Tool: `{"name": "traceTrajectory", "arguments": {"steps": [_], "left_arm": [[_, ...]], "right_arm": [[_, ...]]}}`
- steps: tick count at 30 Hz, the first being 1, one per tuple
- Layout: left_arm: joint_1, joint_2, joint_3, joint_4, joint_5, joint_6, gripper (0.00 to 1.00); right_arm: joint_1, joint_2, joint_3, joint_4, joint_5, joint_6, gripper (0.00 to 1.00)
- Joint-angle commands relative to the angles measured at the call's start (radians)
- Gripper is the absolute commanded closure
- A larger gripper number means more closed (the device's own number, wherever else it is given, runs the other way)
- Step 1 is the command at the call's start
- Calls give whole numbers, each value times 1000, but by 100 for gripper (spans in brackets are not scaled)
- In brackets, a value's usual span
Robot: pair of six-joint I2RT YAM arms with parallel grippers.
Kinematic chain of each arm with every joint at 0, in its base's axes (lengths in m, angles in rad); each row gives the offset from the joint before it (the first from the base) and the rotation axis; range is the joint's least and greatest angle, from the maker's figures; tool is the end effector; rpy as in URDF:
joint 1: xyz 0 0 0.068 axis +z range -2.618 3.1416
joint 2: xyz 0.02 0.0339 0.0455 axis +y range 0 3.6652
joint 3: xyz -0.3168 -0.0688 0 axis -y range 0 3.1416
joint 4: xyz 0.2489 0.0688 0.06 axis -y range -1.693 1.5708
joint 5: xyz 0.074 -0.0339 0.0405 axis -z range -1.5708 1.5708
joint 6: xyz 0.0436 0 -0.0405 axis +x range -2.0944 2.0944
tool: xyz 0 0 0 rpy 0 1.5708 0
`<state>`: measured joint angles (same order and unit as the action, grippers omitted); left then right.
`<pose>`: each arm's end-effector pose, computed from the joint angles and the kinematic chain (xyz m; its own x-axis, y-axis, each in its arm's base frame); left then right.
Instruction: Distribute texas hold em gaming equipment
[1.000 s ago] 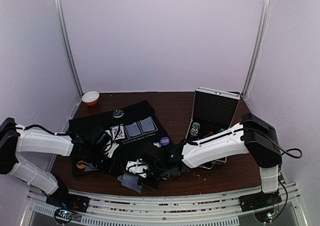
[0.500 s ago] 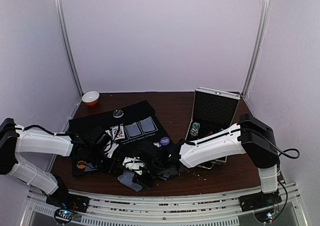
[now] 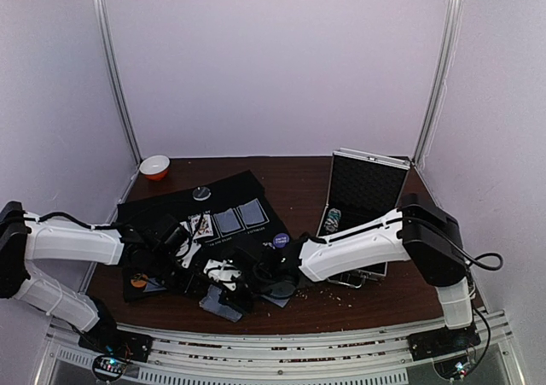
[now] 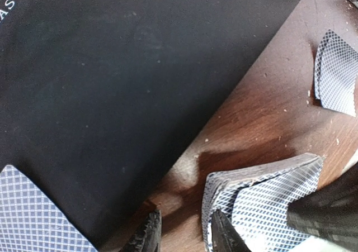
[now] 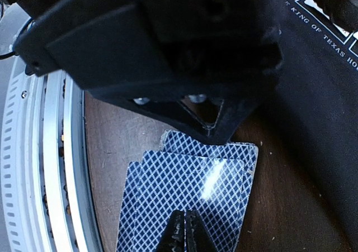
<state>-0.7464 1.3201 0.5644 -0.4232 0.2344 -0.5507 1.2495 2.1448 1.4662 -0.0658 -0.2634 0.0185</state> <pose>0.1459 -0.1488 0.1858 -0.9578 0.1926 -0.2131 0.2633 0.8855 -0.3828 0.1499 0.4864 0.1913 -0.2320 -0.6405 -0.7321 -0.9725 0.1351 0.1900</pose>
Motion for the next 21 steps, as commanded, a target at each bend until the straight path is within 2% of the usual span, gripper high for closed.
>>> {"name": "traceTrajectory", "arguments": {"steps": [1,6,12,16,21], "left_arm": [[-1,-21,18,-10,-29,13,67],[-1,-12,12,-9,-31,14,67],[-1,-1,11,-6,-30,18,67],[-1,7,7,-2,-28,18,67],[-2,18,4,8,-24,15,67]], "right_arm": [[-4,-72,5,-31,-33,-39,94],[-5,-188,-121,-51,23,-48,93],[5,-243,-252,-142,74,-20,96],[9,-230,-304,-146,88,-18,99],[11,-164,-280,-129,56,-22,100]]}}
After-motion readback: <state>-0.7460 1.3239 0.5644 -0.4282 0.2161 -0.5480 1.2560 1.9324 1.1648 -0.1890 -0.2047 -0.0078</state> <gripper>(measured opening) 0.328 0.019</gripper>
